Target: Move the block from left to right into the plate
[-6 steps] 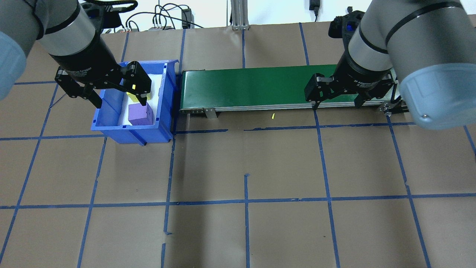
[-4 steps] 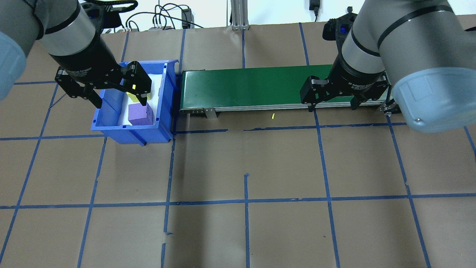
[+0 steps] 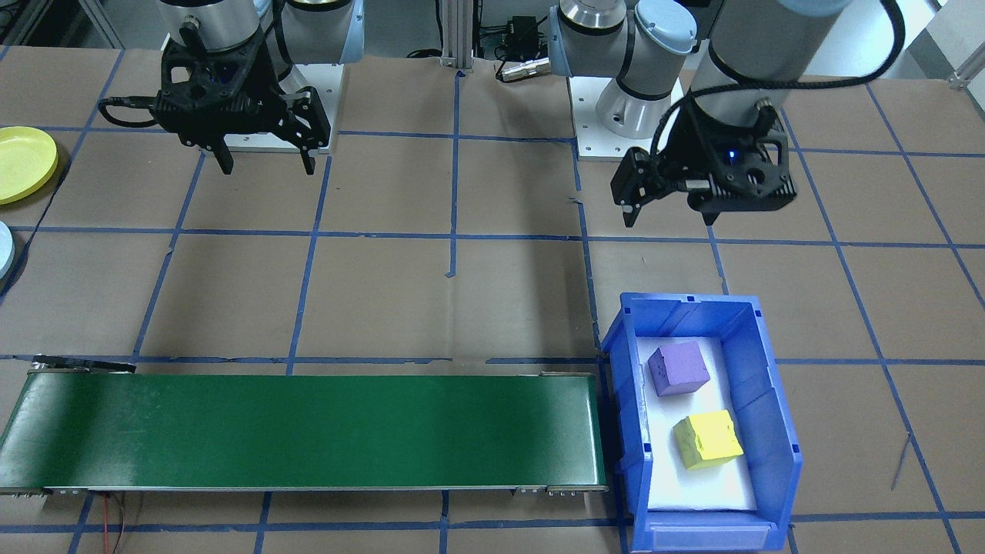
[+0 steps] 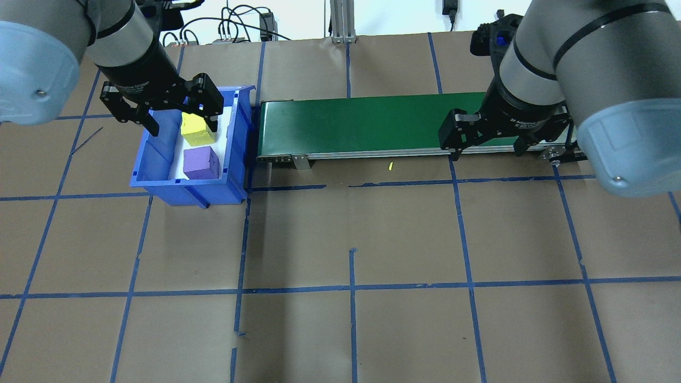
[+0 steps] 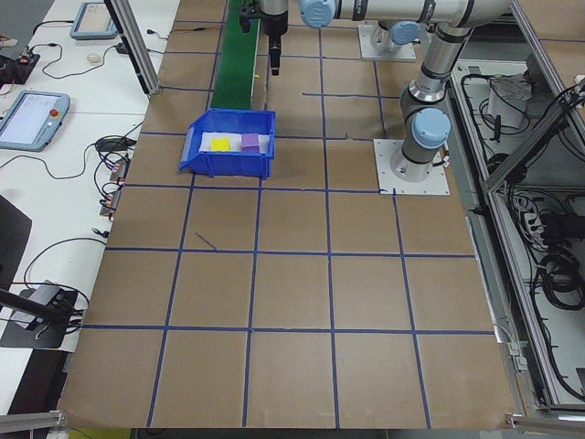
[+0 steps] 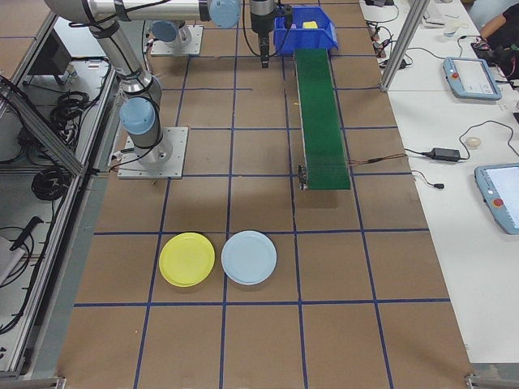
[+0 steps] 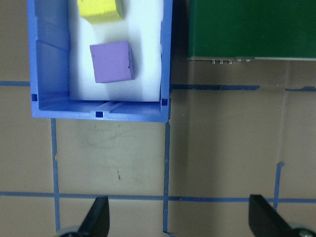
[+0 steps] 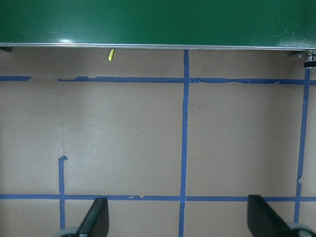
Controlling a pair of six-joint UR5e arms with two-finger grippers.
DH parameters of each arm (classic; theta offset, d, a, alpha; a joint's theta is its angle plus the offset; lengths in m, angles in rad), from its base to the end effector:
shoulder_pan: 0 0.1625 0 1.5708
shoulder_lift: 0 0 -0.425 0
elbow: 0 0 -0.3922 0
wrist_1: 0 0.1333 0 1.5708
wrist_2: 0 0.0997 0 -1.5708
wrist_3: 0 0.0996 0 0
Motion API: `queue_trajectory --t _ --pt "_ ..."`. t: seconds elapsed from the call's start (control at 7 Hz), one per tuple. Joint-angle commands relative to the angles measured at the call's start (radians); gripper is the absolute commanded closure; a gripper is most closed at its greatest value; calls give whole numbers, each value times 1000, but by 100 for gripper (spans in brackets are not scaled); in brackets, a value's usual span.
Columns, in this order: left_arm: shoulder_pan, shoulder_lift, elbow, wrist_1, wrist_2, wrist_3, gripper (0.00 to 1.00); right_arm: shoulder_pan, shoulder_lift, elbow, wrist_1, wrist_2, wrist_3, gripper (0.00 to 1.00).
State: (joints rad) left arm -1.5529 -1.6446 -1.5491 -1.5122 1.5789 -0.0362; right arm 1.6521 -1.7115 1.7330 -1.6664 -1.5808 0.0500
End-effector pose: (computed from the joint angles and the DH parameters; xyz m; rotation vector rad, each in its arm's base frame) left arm -0.1231 -0.5256 0.4670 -0.0848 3.1324 -0.0103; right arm 0.1675 -0.4271 0.4829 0.0485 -3.1339 0.1170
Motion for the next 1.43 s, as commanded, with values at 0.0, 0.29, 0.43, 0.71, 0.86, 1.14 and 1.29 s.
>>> queue_trajectory --t 0.0,0.29,0.43,0.71,0.86,1.14,1.29 --pt "106 -166 23 120 -4 98 0 0 -36 0 30 -1 -27 0" --pt "120 -249 0 203 -2 98 0 -2 -34 3 30 -2 -28 0" --pt "125 -283 -2 226 0 102 0 0 -25 6 22 -2 -29 0" --pt "142 -322 -37 248 1 118 0 -8 6 22 8 -7 -27 0" --pt "142 -336 -67 268 -2 116 0 -9 7 25 8 -7 -32 0" --pt "142 -360 -123 314 0 113 1 -28 7 39 8 -28 -36 0" --pt "142 -376 -132 346 3 111 11 -41 7 39 5 -36 -59 0"
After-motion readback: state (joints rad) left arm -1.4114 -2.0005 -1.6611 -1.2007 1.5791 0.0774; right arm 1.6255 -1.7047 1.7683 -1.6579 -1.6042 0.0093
